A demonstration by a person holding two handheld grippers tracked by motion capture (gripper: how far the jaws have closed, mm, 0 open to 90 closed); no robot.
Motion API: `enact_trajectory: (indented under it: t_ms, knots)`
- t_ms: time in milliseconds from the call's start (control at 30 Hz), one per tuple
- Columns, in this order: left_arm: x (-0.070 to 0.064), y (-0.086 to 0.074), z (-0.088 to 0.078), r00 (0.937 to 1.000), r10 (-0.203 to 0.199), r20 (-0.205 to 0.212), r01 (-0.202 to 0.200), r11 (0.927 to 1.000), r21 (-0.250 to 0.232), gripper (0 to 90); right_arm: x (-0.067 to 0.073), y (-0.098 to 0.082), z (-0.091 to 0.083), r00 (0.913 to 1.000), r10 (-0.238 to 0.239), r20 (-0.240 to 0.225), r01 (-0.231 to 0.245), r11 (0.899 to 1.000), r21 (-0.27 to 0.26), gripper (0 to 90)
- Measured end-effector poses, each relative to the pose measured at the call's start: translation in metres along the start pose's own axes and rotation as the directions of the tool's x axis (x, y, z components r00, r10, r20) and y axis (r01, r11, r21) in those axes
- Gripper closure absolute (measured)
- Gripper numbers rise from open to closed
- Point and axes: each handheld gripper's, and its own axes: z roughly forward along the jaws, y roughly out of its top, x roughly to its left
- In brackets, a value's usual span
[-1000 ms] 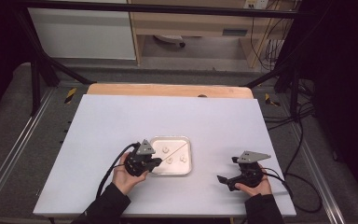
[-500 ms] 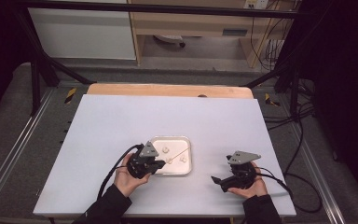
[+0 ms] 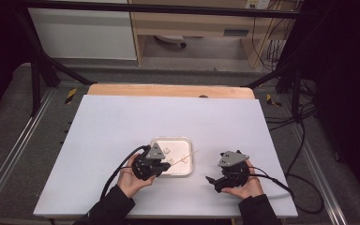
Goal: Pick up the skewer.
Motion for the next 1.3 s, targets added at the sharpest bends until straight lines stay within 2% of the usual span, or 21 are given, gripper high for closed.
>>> enact_trajectory:
  t_ms: [167, 200, 367, 567, 700, 800, 1133, 1300]
  knots:
    - [-0.002, 0.008, -0.001, 0.9997, 0.025, 0.003, -0.025, 0.9996, 0.013, 88.8, 0.004, 0.009, 0.001, 0.9970, -0.073, 0.026, 0.073, 0.997, 0.019, 5.0]
    - [-0.002, 0.009, 0.000, 0.9996, 0.027, 0.004, -0.027, 0.9995, 0.015, 88.8, 0.004, 0.009, 0.001, 0.9970, -0.073, 0.026, 0.073, 0.997, 0.019, 5.0]
    - [-0.003, 0.016, 0.002, 0.9989, 0.045, 0.010, -0.045, 0.9984, 0.034, 88.8, 0.006, 0.017, 0.001, 0.9905, -0.132, 0.037, 0.131, 0.991, 0.027, 6.9]
    - [-0.005, 0.022, 0.006, 0.9979, 0.062, 0.022, -0.063, 0.9964, 0.057, 88.8, 0.010, 0.024, 0.002, 0.9784, -0.202, 0.043, 0.200, 0.979, 0.042, 11.2]
    - [-0.007, 0.026, 0.008, 0.9964, 0.078, 0.033, -0.081, 0.9944, 0.069, 88.8, 0.012, 0.026, 0.004, 0.9671, -0.249, 0.051, 0.247, 0.968, 0.055, 15.1]
    - [-0.009, 0.029, 0.010, 0.9951, 0.091, 0.039, -0.094, 0.9926, 0.078, 88.8, 0.012, 0.027, 0.005, 0.9580, -0.281, 0.055, 0.278, 0.959, 0.056, 18.1]
    - [-0.020, 0.040, 0.017, 0.9891, 0.133, 0.063, -0.139, 0.9851, 0.101, 88.8, 0.013, 0.029, 0.006, 0.9143, -0.402, 0.046, 0.401, 0.915, 0.045, 31.9]
    - [-0.023, 0.043, 0.019, 0.9869, 0.141, 0.078, -0.149, 0.9836, 0.102, 88.8, 0.013, 0.028, 0.007, 0.8863, -0.462, 0.034, 0.461, 0.887, 0.041, 40.4]
